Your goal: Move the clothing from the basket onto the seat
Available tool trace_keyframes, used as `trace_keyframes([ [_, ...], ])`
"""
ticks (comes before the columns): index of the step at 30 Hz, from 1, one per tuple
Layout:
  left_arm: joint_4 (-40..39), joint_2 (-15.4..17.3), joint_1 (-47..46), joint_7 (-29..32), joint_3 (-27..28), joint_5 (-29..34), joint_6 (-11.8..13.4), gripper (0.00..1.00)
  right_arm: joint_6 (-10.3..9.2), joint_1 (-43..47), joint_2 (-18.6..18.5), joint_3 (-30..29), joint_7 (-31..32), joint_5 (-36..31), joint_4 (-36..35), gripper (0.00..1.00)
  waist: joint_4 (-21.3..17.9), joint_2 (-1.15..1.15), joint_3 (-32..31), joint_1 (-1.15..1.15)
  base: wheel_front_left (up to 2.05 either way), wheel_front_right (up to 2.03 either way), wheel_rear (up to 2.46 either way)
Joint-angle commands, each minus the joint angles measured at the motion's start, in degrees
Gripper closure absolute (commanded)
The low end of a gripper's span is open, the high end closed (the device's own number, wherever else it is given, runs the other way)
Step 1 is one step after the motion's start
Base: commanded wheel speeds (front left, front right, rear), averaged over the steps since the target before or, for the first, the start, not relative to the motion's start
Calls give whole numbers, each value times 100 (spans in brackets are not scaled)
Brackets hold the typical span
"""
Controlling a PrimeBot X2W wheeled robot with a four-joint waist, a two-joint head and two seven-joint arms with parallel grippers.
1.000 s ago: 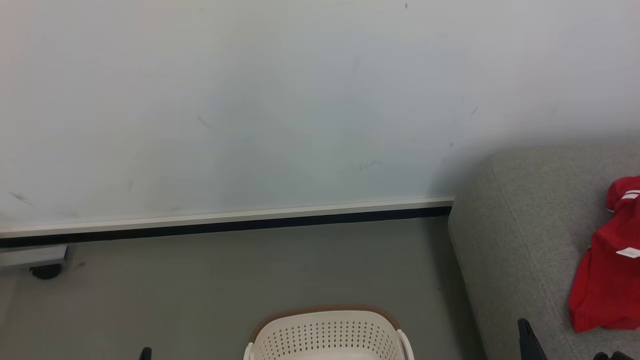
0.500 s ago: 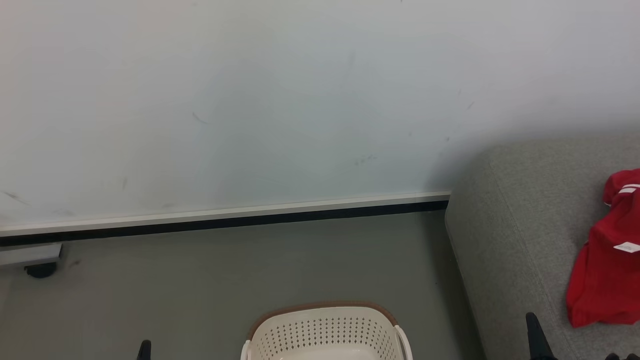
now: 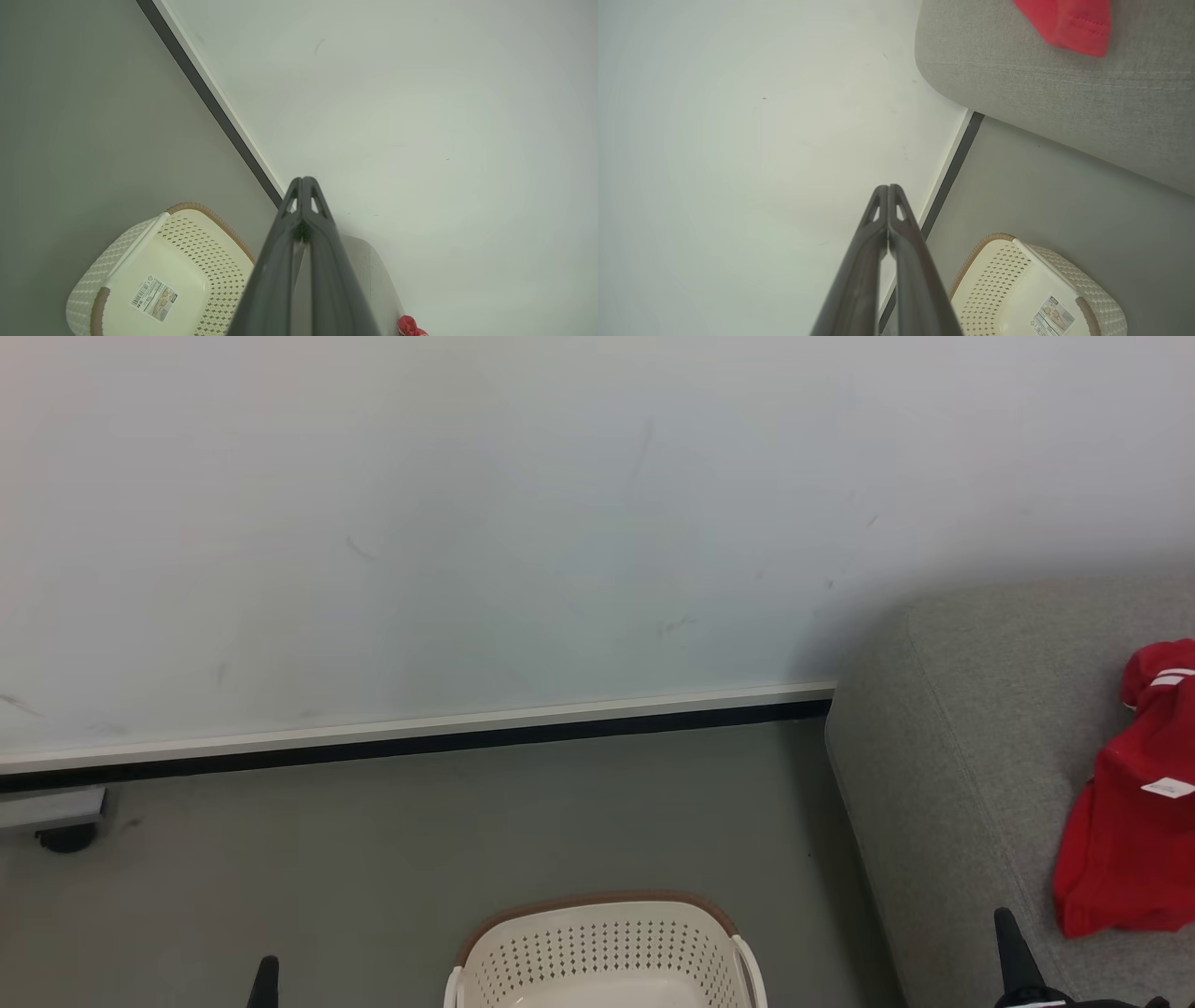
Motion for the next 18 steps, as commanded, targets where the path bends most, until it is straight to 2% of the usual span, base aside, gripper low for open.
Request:
trace_keyframes([
  [1,-34,3,-142,47,53,-142,-43,100,1,-127,12,-35,30,124,-60,100,-5,-1,7,0,0,0,0],
  [18,-20,-75,-243,299,198,-918,-145,100,2,-237,60,-230,178,1004,-74,100,-80,-1,102,0,0,0,0],
])
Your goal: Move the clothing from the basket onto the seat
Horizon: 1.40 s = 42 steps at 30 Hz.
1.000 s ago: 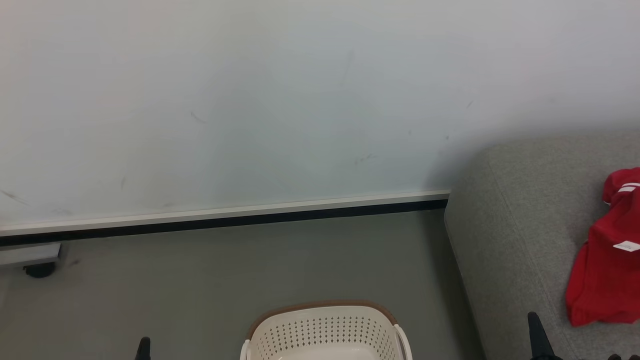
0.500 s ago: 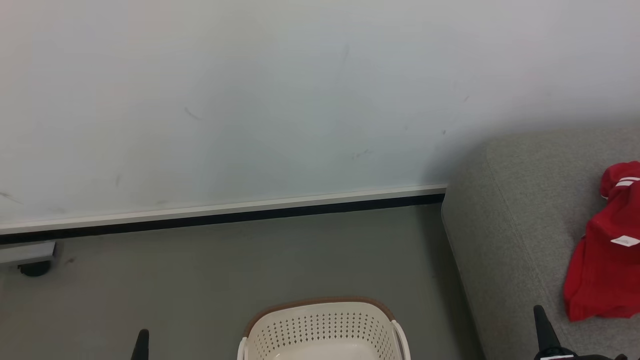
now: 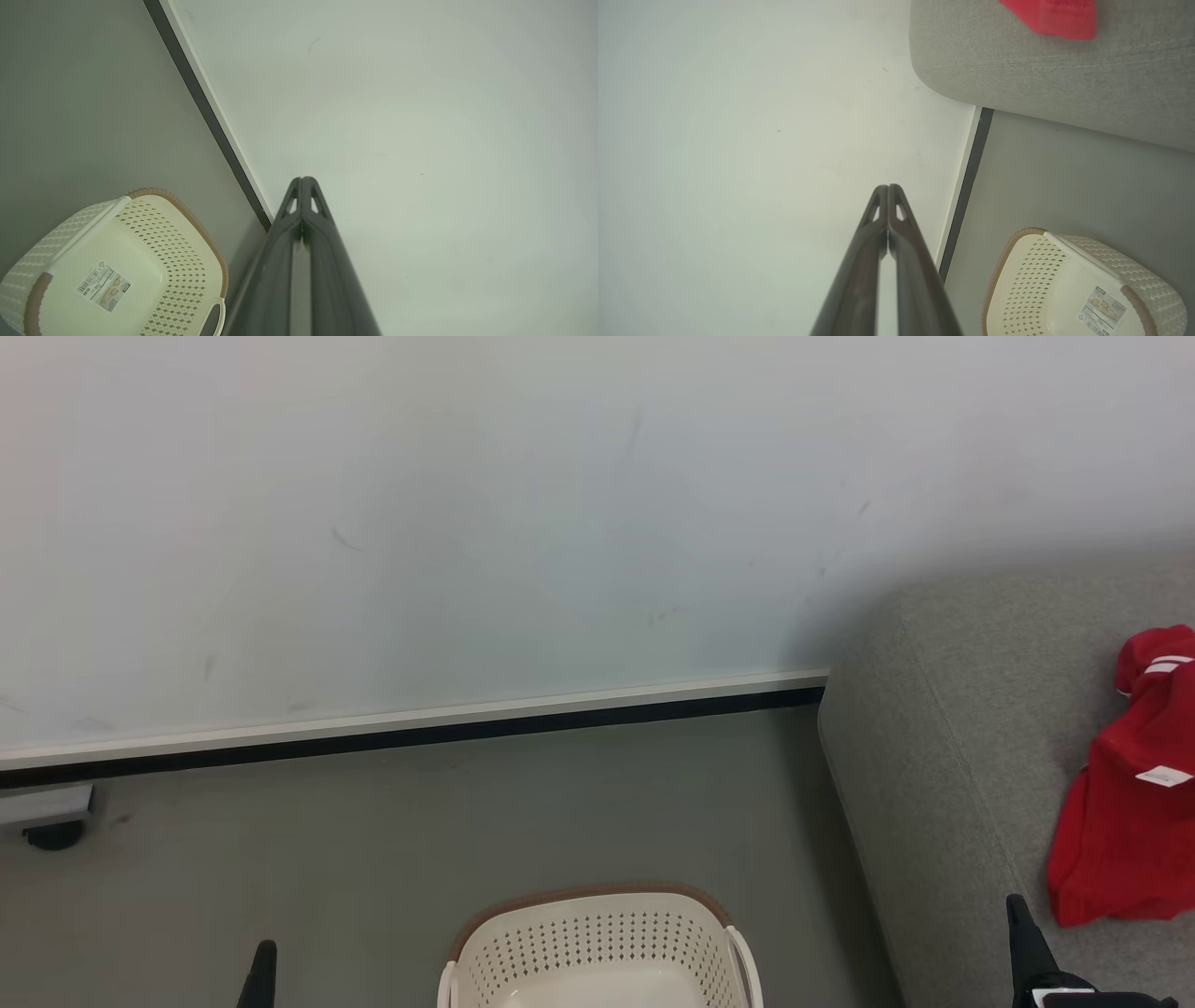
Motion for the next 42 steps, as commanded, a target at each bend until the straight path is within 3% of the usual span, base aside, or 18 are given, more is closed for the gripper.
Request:
trace_keyframes([
  [1,-19,3,-124,37,44,-118,-49,100,2,-108,8,-34,23,114,-53,100,-7,0,8,0,0,0,0],
  [42,10,-138,-281,471,288,-1433,-210,100,2,-286,103,-373,277,1599,-60,100,-167,0,213,0,0,0,0],
])
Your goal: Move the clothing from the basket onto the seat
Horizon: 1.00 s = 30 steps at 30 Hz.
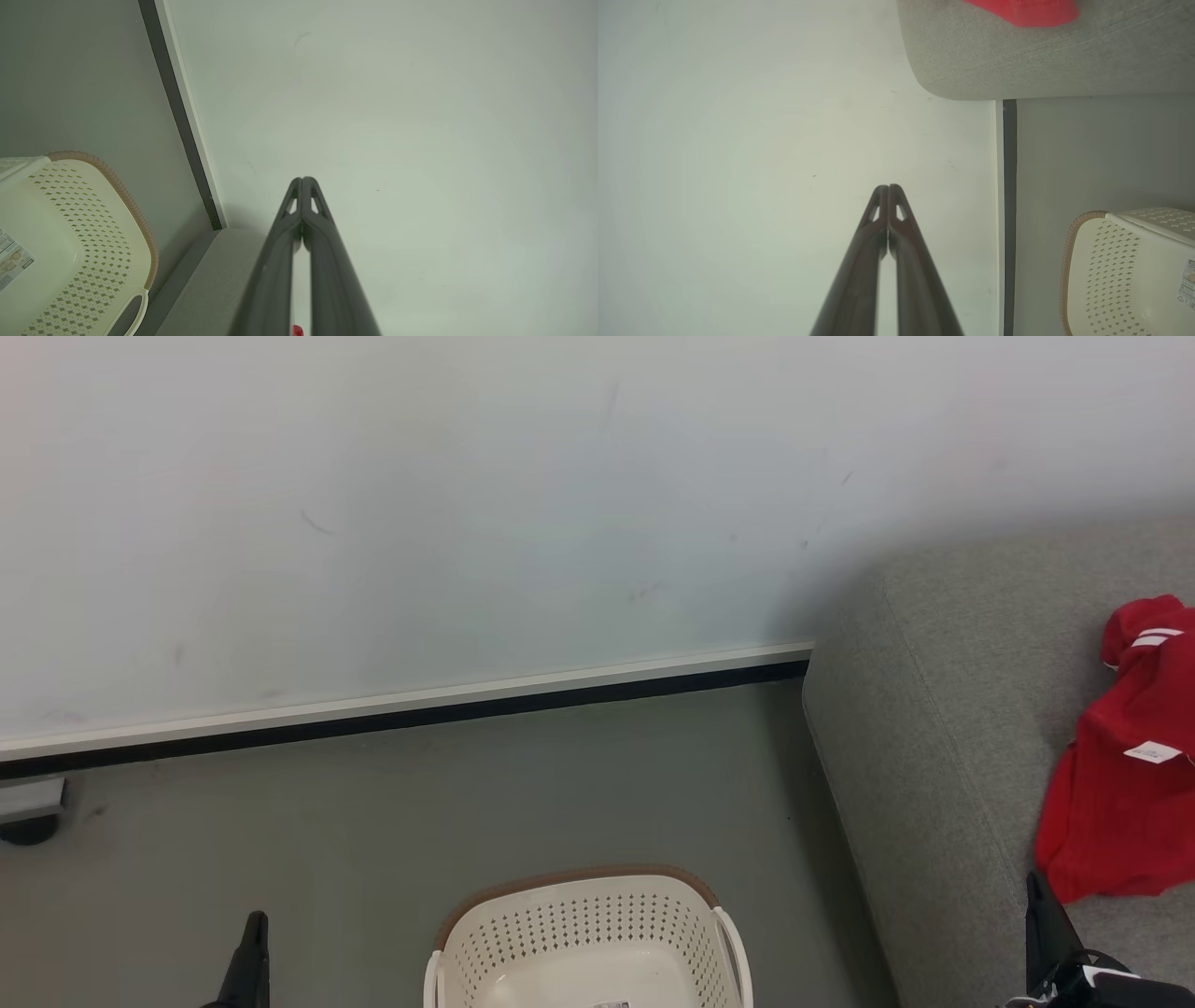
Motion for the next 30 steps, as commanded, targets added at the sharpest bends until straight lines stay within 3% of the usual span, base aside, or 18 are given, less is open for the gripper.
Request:
trace_keyframes([
  [1,10,-8,-59,33,18,-17,-16,100,2,-51,13,-9,4,22,-7,100,0,0,0,0,0,0,0],
  [30,8,-8,-58,31,17,-18,-16,100,2,-52,25,-26,24,2,-8,100,0,0,0,0,0,0,0],
])
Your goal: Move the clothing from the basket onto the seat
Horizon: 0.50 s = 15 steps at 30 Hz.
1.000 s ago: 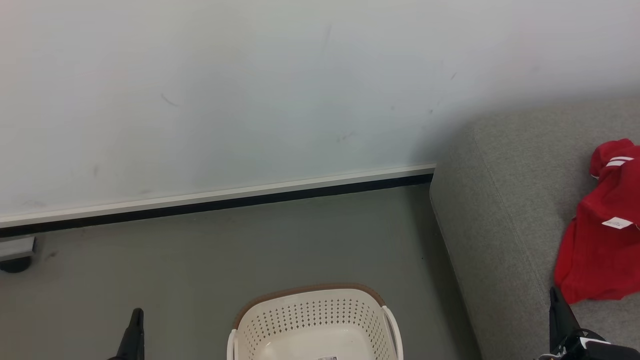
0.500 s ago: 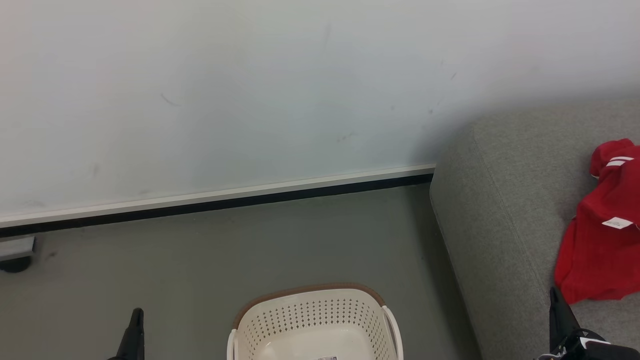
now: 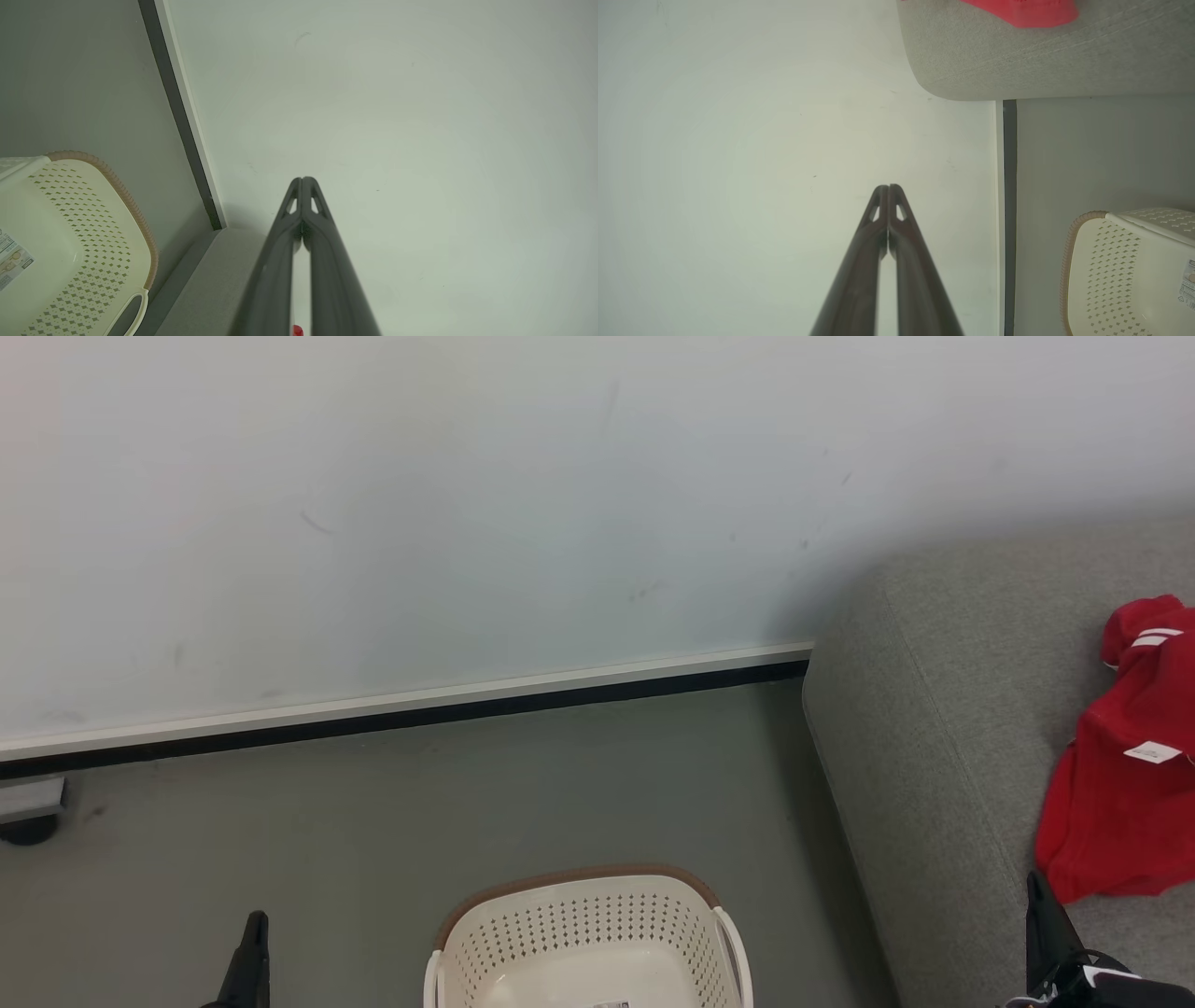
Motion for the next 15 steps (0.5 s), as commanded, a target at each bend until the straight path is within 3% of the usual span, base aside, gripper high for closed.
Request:
trace_keyframes([
  [1,8,-8,-57,31,17,-17,-14,100,2,-50,16,-10,20,6,-9,100,0,0,0,1,0,0,0],
  [15,8,-8,-56,31,16,-17,-14,100,2,-51,20,-16,26,-1,-7,100,0,0,0,1,0,0,0],
])
